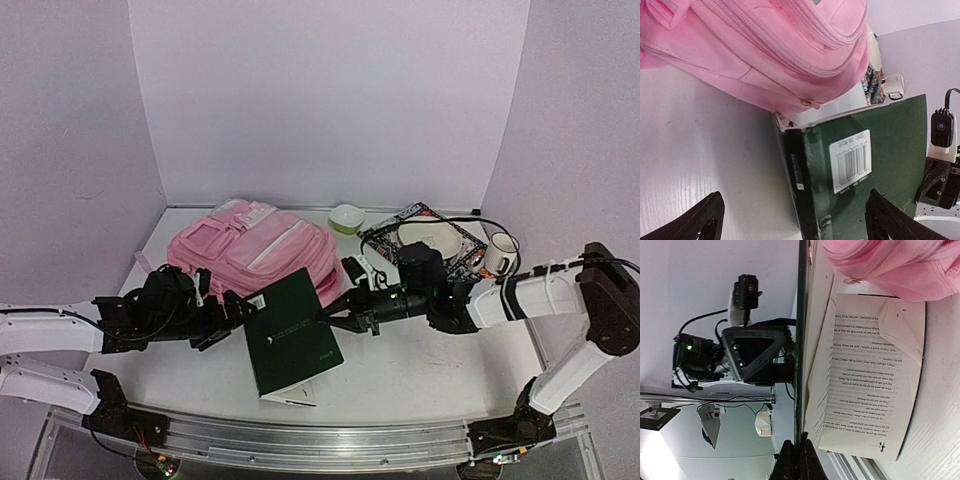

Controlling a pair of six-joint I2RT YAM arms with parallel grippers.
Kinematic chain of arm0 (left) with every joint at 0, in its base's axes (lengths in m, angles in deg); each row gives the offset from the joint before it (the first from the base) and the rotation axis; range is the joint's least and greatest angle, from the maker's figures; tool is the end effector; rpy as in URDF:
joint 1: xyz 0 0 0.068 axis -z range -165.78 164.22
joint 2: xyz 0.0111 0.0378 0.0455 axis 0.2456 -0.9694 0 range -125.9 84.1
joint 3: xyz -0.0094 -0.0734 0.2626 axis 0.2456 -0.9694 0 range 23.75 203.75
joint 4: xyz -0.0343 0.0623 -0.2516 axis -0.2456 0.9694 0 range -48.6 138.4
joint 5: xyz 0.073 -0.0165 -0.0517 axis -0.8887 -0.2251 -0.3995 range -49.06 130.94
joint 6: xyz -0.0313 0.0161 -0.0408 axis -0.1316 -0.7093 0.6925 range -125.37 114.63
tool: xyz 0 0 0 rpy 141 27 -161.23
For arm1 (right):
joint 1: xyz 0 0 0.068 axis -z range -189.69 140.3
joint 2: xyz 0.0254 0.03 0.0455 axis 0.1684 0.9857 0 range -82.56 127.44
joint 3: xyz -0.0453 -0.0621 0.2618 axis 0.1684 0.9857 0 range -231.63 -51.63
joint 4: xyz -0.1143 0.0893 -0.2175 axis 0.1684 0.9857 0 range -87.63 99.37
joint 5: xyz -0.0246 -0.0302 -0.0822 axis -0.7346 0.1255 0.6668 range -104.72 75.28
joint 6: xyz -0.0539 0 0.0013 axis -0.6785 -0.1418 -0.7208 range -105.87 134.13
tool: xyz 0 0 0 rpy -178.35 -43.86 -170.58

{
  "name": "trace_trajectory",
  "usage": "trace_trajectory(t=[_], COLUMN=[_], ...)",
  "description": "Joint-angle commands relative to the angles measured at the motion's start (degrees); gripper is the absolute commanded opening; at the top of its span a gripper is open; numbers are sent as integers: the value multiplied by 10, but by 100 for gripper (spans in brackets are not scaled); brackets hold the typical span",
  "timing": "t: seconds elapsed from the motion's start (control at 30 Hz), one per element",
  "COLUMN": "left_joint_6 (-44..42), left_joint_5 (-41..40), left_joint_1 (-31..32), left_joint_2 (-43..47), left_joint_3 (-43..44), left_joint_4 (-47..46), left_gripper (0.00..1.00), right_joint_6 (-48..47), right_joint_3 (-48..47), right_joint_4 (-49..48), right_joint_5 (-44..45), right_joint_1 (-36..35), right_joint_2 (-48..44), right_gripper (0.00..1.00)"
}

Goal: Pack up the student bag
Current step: Pass from the right arm to the left

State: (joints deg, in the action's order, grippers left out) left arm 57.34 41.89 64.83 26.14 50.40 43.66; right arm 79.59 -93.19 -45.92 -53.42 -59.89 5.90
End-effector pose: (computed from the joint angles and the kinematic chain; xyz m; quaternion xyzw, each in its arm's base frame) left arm 0.1339 -0.1641 0.2007 -0.0890 0.8767 -0.3989 0.2537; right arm 0.1916 0.2646 0.2421 -0.1475 0.6847 0.6948 0.1636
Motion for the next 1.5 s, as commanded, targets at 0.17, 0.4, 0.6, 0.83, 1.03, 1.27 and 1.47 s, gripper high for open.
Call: trace_trajectory(t=[0.17,0.4,0.6,0.83,1.03,1.27,1.47], left_joint_6=[-22,7,29,51,65,56,49], left_joint_5=[128,177,187,185,162,68,-26], left_joint_1=[-21,-20,-20,-20,-20,-20,-21], left_joint_2=[8,-1,9,14,26,47,48], left_joint_3=[12,13,9,1,1,-9,-10], left_joint_4=[-171,-270,-340,-407,-431,-435,-448], left_gripper=[99,92,65,34,8,0,0], right_joint_6=[-24,-32,-36,-39,-41,-67,-95], right_joint_3=[-18,-36,-42,-56,-60,-53,-7], right_joint_4=[-92,-104,-104,-104,-103,-64,-9], right_joint_5=[-21,-24,-14,-9,-2,49,141], right_joint_1=[9,9,10,14,24,31,32], right_joint_2=[-71,-75,-48,-13,2,-28,-98], right_gripper=[0,0,0,0,9,69,98])
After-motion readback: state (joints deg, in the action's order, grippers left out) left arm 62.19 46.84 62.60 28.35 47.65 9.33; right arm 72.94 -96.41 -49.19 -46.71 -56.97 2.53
